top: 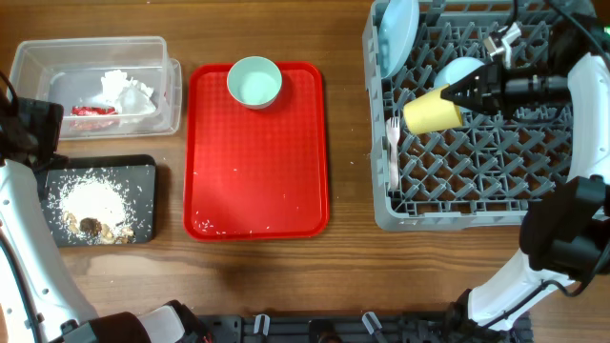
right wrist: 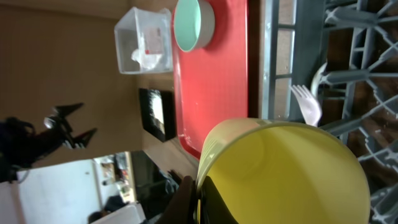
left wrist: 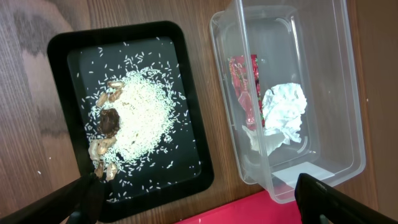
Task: Sort waste into correct bins and load items into the dishwasher rack
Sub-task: 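Carry the yellow cup over the rack's middle with the right gripper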
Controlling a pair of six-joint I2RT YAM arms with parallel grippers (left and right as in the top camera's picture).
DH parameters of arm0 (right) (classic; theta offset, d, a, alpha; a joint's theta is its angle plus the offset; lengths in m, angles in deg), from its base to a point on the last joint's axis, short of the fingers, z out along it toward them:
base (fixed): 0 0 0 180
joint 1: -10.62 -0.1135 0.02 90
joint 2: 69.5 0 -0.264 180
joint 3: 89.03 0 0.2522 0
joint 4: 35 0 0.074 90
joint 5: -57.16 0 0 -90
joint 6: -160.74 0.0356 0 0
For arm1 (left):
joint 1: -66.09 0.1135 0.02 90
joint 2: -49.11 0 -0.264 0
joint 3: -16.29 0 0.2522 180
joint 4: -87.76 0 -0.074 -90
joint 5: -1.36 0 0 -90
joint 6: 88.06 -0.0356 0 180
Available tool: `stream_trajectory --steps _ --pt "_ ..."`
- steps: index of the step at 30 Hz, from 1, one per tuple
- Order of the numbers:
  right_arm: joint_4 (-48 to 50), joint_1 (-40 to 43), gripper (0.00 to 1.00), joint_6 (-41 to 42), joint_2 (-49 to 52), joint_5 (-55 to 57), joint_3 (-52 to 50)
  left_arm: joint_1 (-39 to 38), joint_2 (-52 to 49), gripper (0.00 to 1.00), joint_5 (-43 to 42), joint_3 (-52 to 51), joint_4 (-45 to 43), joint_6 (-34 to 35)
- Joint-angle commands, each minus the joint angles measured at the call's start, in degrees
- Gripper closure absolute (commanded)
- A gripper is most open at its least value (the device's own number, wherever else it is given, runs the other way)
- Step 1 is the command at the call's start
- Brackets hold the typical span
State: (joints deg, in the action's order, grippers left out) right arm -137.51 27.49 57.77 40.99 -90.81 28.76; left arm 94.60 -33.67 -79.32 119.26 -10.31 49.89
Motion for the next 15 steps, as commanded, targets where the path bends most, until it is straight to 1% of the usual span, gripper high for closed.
stream_trajectory --steps 1,7,10,13,15 --pt "3.1 3.3 0.96 -0.5 -1.0 -6.2 -5.7 0.3 -0.1 0.0 0.3 0.0 0.0 0.7" --pt "11.0 7.7 0.96 2.6 -0.8 -6.6 -15.0 0.3 -0.1 0.0 0.3 0.0 0.0 0.7" --pt "14.9 8.4 0.96 2.6 -0.8 -11.2 -18.9 0.3 -0.1 0.0 0.3 0.0 0.0 0.7" --pt "16.5 8.3 0.96 2.6 -0.8 -14.4 -19.5 0.3 -0.1 0.0 0.3 0.0 0.0 0.7" --pt "17.2 8.3 0.96 4.6 -0.8 -15.6 -19.5 0.3 -0.1 0.0 0.3 0.0 0.0 0.7"
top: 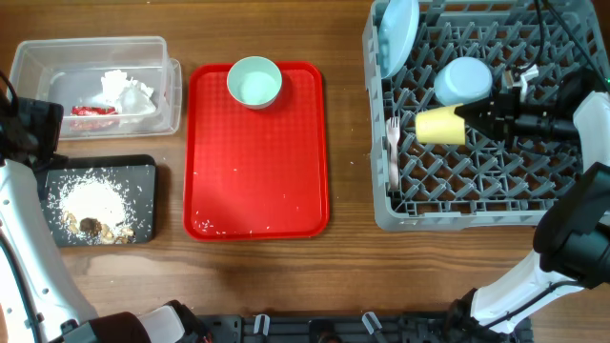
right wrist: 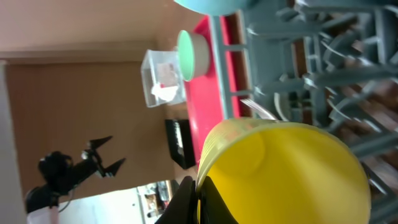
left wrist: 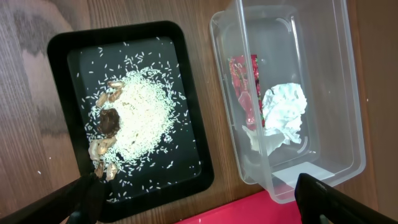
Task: Sort waste into correct bins and load items into the dishwasher rack
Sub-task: 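Carry the yellow cup over the rack's middle with the right gripper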
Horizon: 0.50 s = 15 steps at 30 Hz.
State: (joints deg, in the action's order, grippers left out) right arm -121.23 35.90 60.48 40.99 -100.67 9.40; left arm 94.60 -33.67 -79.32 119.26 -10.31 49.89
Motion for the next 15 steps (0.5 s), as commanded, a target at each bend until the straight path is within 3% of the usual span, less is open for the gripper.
stream_trajectory --steps 1,6,15 --pt "1.5 -0.1 0.96 3.1 -0.8 -5.2 -0.1 0.3 -0.1 0.0 0.3 0.0 0.0 0.7" --pt "3.3 -0.1 0.96 8.8 -0.8 3.0 -1.2 0.3 -0.1 0.0 0.3 0.0 0.0 0.7" --pt "11.4 -0.1 0.96 11.6 -0.8 -2.7 -9.0 0.3 -0.1 0.0 0.3 0.0 0.0 0.7"
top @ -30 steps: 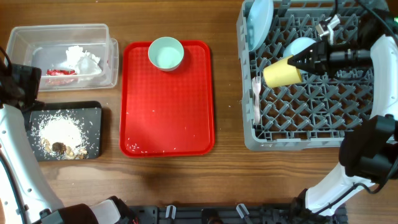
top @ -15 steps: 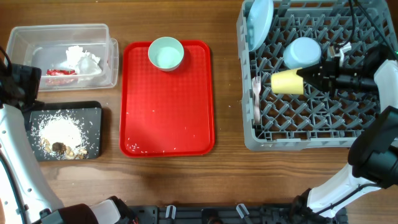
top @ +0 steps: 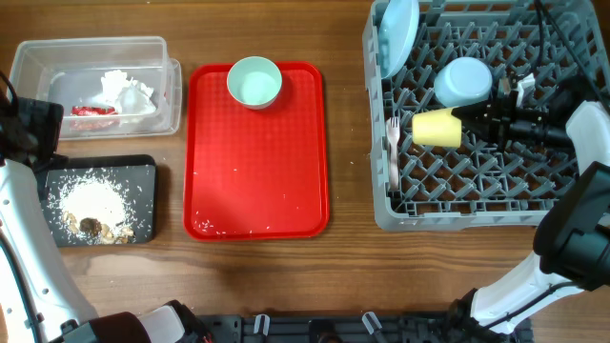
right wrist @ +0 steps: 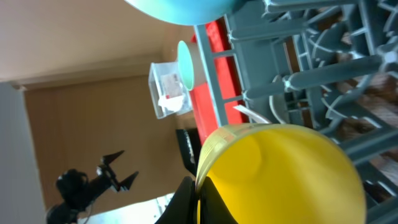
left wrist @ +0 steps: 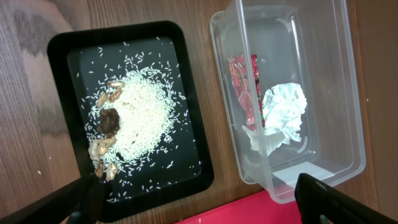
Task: Sort waste into correct bins and load items into the dishwasher rack
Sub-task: 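Carry the yellow cup over the rack's middle with the right gripper, then lower the cup upside down into the rack and open the right gripper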
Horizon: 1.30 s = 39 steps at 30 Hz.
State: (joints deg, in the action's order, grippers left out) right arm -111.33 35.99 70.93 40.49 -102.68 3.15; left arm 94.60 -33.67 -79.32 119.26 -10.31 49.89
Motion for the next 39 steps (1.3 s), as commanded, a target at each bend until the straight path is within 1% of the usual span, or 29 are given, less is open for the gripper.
stream_trajectory --steps 1,2,5,9,14,15,18,20,21,24,27,29,30,32,34,35,37,38,39 --pt "2.2 -0.2 0.96 1.5 -0.3 0.0 -2.7 0.3 -0.1 0.0 0.3 0.0 0.0 0.7" --pt "3.0 -0.1 0.96 1.6 -0.3 1.1 -2.7 0.3 -0.1 0.0 0.3 0.0 0.0 0.7" --pt "4.0 0.3 0.96 7.8 -0.3 11.8 -2.7 0.3 -0.1 0.0 0.3 0.0 0.0 0.7" --pt "4.1 1.1 0.96 9.7 -0.9 20.5 -2.6 0.3 -0.1 0.0 0.3 0.0 0.0 0.7" --pt "4.1 2.5 0.96 14.6 -4.4 31.4 -1.7 0.3 -0.1 0.0 0.3 0.0 0.0 0.7" --pt "4.1 2.6 0.92 15.2 -5.6 34.2 -1.5 0.3 -0.1 0.0 0.3 0.0 0.0 0.7" --pt "4.4 2.6 0.63 15.0 -8.5 36.4 -1.5 0.3 -0.1 0.0 0.3 0.0 0.0 0.7" --pt "4.9 2.6 0.58 15.2 -9.6 36.5 -1.5 0.3 -0.1 0.0 0.3 0.0 0.0 0.7" --pt "5.0 2.6 0.57 15.9 -10.2 37.4 -1.2 0.3 -0.1 0.0 0.3 0.0 0.0 0.7" --pt "4.1 2.6 0.57 17.8 -11.7 42.6 0.7 0.3 -0.1 0.0 0.3 0.0 0.0 0.7" --pt "0.4 2.6 0.56 18.3 -15.0 48.2 5.0 0.3 -0.1 0.0 0.3 0.0 0.0 0.7" --pt "-1.3 2.6 0.57 18.2 -16.4 47.9 6.4 0.3 -0.1 0.0 0.3 0.0 0.0 0.7" --pt "-2.4 2.3 0.59 17.5 -17.8 44.2 6.6 0.3 -0.1 0.0 0.3 0.0 0.0 0.7" --pt "-3.0 1.1 0.64 15.6 -19.2 41.1 6.6 0.3 -0.1 0.0 0.3 0.0 0.0 0.7" --pt "-3.4 -1.1 0.64 14.3 -19.6 41.3 6.6 0.3 -0.1 0.0 0.3 0.0 0.0 0.7" --pt "-3.9 -2.8 0.66 14.3 -19.6 41.5 6.6 0.3 -0.1 0.0 0.3 0.0 0.0 0.7" --pt "-4.0 -7.7 0.72 11.7 -19.5 41.4 6.6 0.3 -0.1 0.0 0.3 0.0 0.0 0.7" --pt "-3.9 -10.8 0.72 10.0 -19.5 41.9 6.6 0.3 -0.1 0.0 0.3 0.0 0.0 0.7" --pt "-3.7 -13.8 0.71 10.7 -19.5 44.9 6.6 0.3 -0.1 0.0 0.3 0.0 0.0 0.7"
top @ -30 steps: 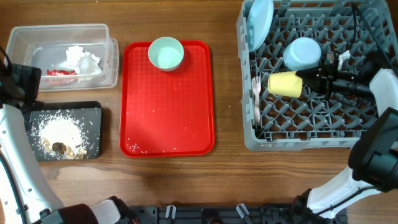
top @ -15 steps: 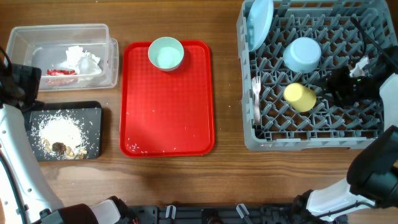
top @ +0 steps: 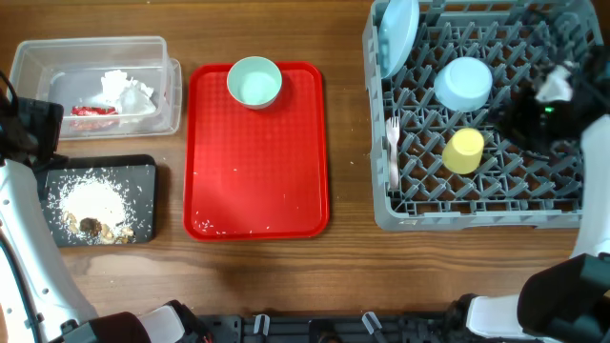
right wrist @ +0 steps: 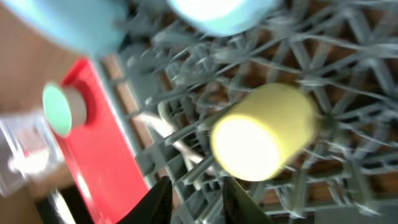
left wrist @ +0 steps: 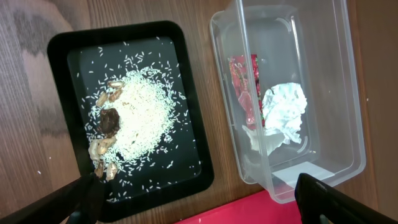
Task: Sort waste into correct bins and load items into the dishwasher rack
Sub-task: 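Lower the cup upside down into the rack and open the right gripper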
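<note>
A yellow cup [top: 464,151] stands mouth down in the grey dishwasher rack [top: 477,205], in front of an upturned light blue bowl [top: 463,81]. In the right wrist view, which is blurred, the yellow cup [right wrist: 264,130] lies just ahead of my right gripper [right wrist: 198,202], which is open with only rack and tray showing between its fingers. A mint bowl [top: 254,82] sits at the far end of the red tray [top: 257,181]. My left gripper [left wrist: 199,205] hangs open and empty above the black tray of rice [left wrist: 124,112] and the clear bin [left wrist: 292,93].
The rack also holds a blue plate [top: 398,33] on edge at its back left and a white fork [top: 393,152] along its left side. The clear bin [top: 95,86] contains a red wrapper [left wrist: 245,87] and crumpled tissue [left wrist: 285,112].
My right gripper was shut on the yellow cup, held sideways over the rack. Now the cup stands mouth down in the rack, and the gripper is open and farther right. The left arm is unchanged.
My right gripper held the yellow cup on its side over the left part of the rack, first tilted, then lower and level beside the light blue bowl. Now the cup rests in the rack and the gripper is off it. The left gripper stayed open over the bins.
</note>
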Controlling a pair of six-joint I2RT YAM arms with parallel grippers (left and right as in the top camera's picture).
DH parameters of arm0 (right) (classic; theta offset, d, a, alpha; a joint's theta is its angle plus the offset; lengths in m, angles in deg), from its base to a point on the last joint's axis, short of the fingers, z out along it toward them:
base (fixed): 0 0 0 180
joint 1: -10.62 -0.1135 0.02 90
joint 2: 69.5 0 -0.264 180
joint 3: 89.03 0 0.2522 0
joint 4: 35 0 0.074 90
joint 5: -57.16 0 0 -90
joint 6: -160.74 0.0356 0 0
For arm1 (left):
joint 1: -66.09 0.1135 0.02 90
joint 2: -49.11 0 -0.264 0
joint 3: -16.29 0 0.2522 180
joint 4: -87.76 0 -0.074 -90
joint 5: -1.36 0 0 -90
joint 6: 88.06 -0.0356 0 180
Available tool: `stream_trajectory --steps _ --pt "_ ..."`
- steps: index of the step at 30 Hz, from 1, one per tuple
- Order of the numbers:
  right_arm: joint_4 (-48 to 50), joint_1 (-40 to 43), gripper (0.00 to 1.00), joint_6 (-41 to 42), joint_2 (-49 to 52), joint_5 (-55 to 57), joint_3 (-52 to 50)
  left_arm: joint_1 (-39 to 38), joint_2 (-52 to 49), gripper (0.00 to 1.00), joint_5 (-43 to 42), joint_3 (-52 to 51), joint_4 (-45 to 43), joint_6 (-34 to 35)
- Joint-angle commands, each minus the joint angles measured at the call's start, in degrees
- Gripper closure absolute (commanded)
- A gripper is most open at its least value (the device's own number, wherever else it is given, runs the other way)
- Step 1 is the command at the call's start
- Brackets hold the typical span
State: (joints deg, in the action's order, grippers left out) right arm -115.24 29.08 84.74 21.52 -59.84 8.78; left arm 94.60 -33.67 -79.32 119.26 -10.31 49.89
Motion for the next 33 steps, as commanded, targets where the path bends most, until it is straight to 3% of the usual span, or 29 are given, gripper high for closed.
stream_trajectory --steps 1,4,5,8,19,33 --pt "0.4 -9.1 0.68 -1.6 -0.5 6.0 1.0 0.3 -0.1 0.0 0.3 0.0 0.0 0.7" --pt "-0.1 -14.0 0.65 7.6 -0.5 23.1 1.0 0.3 -0.1 0.0 0.3 0.0 0.0 0.7" --pt "-0.5 -14.9 0.69 10.8 -0.5 27.5 1.0 0.3 -0.1 0.0 0.3 0.0 0.0 0.7" --pt "-0.8 -14.4 0.96 14.0 -0.5 29.7 0.7 0.3 -0.1 0.0 0.3 0.0 0.0 0.7" --pt "4.1 -14.3 0.95 16.0 0.5 31.9 -8.3 0.3 -0.1 0.0 0.3 0.0 0.0 0.7" --pt "7.5 -14.3 0.96 16.0 4.0 35.3 -7.4 0.3 -0.1 0.0 0.3 0.0 0.0 0.7"
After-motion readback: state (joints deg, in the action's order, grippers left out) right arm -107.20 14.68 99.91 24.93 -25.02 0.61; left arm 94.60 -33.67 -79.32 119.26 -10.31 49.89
